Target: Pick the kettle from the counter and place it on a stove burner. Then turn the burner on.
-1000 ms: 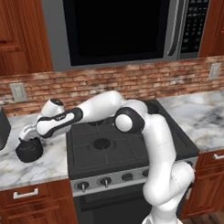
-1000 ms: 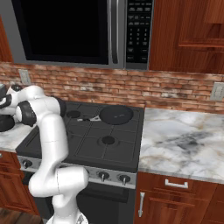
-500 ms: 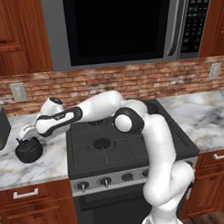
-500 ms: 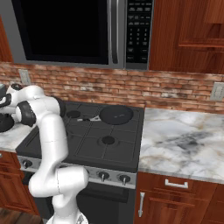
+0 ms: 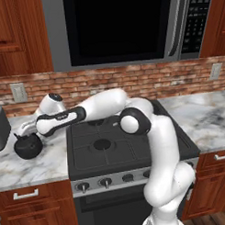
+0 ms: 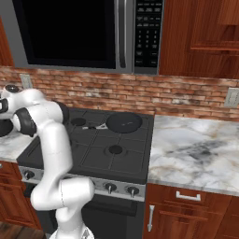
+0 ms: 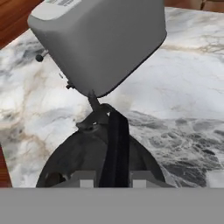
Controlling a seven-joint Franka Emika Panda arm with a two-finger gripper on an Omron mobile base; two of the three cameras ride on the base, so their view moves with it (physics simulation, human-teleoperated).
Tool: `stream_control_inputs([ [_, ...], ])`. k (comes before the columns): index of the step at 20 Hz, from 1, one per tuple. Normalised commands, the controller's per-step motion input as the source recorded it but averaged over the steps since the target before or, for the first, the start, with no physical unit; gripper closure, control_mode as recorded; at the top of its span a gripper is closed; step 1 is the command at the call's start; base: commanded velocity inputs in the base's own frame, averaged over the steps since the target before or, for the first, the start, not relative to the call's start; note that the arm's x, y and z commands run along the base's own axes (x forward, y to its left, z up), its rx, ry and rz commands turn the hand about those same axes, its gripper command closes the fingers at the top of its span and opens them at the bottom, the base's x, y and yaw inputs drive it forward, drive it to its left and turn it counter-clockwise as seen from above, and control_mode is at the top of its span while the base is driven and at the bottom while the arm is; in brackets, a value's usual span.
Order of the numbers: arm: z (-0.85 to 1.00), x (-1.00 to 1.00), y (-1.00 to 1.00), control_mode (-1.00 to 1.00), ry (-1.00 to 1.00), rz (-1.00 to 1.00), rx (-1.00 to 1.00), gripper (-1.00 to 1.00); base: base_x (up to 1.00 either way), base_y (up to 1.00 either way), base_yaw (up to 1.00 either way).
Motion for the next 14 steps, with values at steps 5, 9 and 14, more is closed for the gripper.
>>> stream_control_inputs([
  [5, 0.31, -0.78, -0.02, -1.00, -0.16, 0.00, 0.02, 1.00, 0.00, 0.00, 0.00],
  [9, 0.21, -0.96, -0.29, -1.00, -0.11, -0.04, 0.08, 1.00, 0.00, 0.00, 0.00],
  [14, 0.11, -0.90, -0.65, -1.00, -0.03, -0.17, 0.12, 1.00, 0.00, 0.00, 0.00],
])
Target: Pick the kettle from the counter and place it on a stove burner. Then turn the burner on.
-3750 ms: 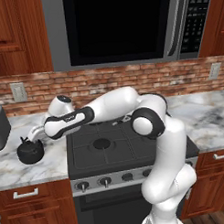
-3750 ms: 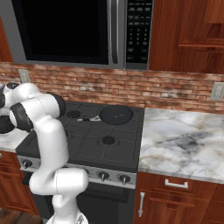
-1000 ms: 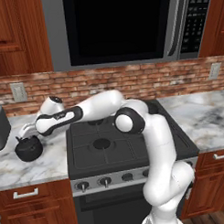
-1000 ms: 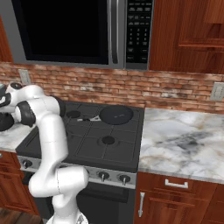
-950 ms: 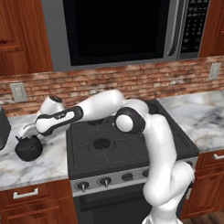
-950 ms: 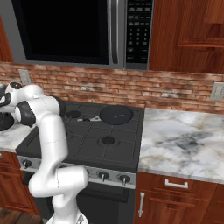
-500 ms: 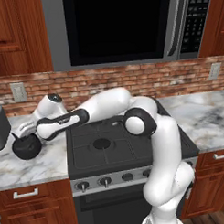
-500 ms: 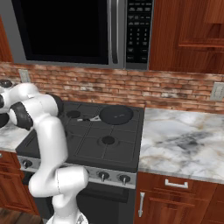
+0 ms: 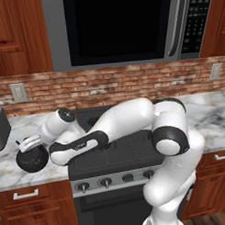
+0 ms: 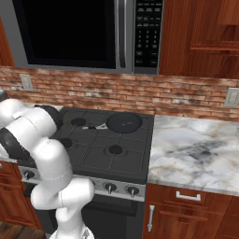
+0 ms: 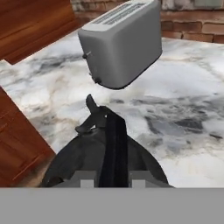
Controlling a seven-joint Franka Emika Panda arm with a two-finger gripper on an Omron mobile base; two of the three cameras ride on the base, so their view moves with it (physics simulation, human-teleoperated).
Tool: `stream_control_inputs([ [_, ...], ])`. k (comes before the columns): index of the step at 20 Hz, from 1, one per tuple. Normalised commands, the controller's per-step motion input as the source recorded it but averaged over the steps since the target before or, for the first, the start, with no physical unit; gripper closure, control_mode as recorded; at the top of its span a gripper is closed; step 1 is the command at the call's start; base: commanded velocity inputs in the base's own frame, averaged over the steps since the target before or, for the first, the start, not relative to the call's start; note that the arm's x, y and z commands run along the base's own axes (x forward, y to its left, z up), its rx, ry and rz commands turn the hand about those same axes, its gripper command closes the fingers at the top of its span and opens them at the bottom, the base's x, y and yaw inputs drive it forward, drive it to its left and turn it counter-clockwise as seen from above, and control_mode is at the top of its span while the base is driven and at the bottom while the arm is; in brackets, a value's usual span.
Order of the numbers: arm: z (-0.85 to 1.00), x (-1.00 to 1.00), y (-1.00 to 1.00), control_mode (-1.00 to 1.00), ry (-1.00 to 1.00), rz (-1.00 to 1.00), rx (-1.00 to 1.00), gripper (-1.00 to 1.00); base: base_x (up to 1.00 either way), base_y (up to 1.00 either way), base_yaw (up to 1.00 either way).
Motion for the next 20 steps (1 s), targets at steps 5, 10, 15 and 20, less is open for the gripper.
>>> stream_control_inputs([
  [5, 0.31, -0.52, -0.97, -1.00, -0.01, -0.27, 0.25, 1.00, 0.00, 0.00, 0.00],
  [10, 0.47, -0.20, -1.00, -1.00, 0.01, -0.32, 0.31, 1.00, 0.00, 0.00, 0.00],
  [15, 0.69, -0.02, -0.81, -1.00, 0.10, -0.32, 0.28, 1.00, 0.00, 0.00, 0.00],
  [20, 0.23, 0.00, -0.20, -1.00, 0.05, -0.06, 0.06, 1.00, 0.00, 0.00, 0.00],
])
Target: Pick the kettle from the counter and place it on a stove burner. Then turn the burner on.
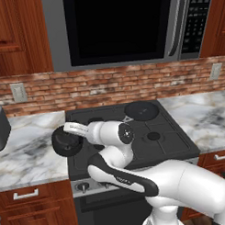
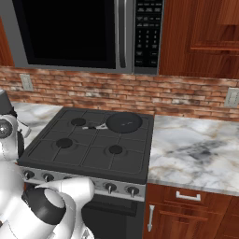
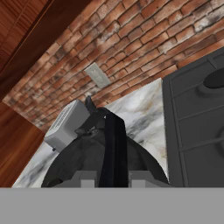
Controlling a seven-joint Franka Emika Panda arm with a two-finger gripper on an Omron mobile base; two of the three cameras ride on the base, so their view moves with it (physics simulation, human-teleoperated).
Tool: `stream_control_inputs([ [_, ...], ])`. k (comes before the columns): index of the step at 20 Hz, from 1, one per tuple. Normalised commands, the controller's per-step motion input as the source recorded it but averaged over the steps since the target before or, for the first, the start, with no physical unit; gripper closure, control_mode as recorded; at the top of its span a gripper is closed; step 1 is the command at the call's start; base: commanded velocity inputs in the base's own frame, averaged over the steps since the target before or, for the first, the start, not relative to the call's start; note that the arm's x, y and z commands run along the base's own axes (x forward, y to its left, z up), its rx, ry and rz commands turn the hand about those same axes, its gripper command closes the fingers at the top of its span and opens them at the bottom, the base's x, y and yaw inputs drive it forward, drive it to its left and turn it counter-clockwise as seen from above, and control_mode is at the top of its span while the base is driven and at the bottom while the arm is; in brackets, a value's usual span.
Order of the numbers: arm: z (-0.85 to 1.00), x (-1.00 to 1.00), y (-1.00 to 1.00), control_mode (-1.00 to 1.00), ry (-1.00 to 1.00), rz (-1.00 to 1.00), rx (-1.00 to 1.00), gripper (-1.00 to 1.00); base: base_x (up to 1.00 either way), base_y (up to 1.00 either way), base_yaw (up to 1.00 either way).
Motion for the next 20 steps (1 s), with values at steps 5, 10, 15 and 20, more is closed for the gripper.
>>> stream_control_inputs([
  [5, 0.00, 0.00, -0.02, -1.00, 0.00, 0.00, 0.00, 1.00, 0.00, 0.00, 0.00],
  [10, 0.00, 0.00, -0.36, -1.00, 0.07, 0.00, 0.02, 1.00, 0.00, 0.00, 0.00],
  [15, 0.00, 0.00, -0.58, -1.00, 0.06, -0.02, 0.07, 1.00, 0.00, 0.00, 0.00],
  [20, 0.00, 0.00, -0.58, -1.00, 0.01, -0.02, 0.07, 1.00, 0.00, 0.00, 0.00],
])
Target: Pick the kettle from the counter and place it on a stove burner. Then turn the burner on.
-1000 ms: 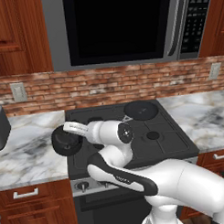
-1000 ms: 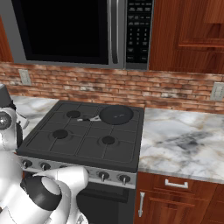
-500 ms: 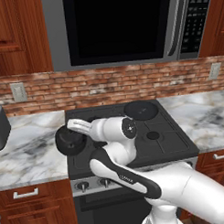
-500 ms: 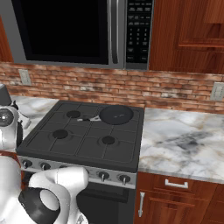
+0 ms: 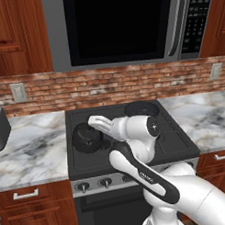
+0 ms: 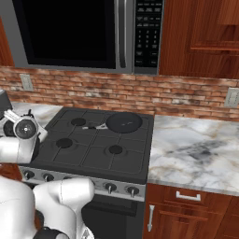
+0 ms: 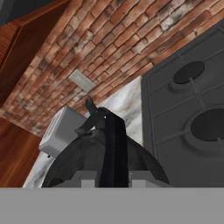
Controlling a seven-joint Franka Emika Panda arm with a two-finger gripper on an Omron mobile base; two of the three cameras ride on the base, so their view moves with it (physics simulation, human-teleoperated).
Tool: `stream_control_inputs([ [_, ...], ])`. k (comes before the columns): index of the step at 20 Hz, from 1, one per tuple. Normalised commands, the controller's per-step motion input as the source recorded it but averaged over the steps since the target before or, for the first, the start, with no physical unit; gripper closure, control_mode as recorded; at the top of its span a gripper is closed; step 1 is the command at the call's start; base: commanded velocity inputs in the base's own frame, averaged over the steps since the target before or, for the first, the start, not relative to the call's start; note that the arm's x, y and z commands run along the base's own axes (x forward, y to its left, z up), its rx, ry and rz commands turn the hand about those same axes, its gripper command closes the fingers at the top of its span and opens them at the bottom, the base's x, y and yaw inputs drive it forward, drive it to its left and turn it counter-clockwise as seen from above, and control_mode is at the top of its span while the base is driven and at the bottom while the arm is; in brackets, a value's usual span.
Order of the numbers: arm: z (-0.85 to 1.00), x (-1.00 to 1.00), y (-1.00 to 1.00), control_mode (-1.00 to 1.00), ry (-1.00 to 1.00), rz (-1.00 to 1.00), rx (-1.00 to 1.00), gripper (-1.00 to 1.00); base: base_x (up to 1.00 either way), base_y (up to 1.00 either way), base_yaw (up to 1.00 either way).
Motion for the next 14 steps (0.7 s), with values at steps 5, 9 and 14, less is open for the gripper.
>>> stream_control_inputs([
  [5, -0.08, 0.00, -0.51, -1.00, 0.00, -0.03, 0.00, 1.00, 0.00, 0.00, 0.00],
  [9, -0.01, 0.06, -0.39, -1.00, 0.01, -0.03, 0.00, 1.00, 0.00, 0.00, 0.00],
  [14, 0.00, 0.22, -0.23, -1.00, 0.05, 0.00, 0.00, 1.00, 0.00, 0.00, 0.00],
])
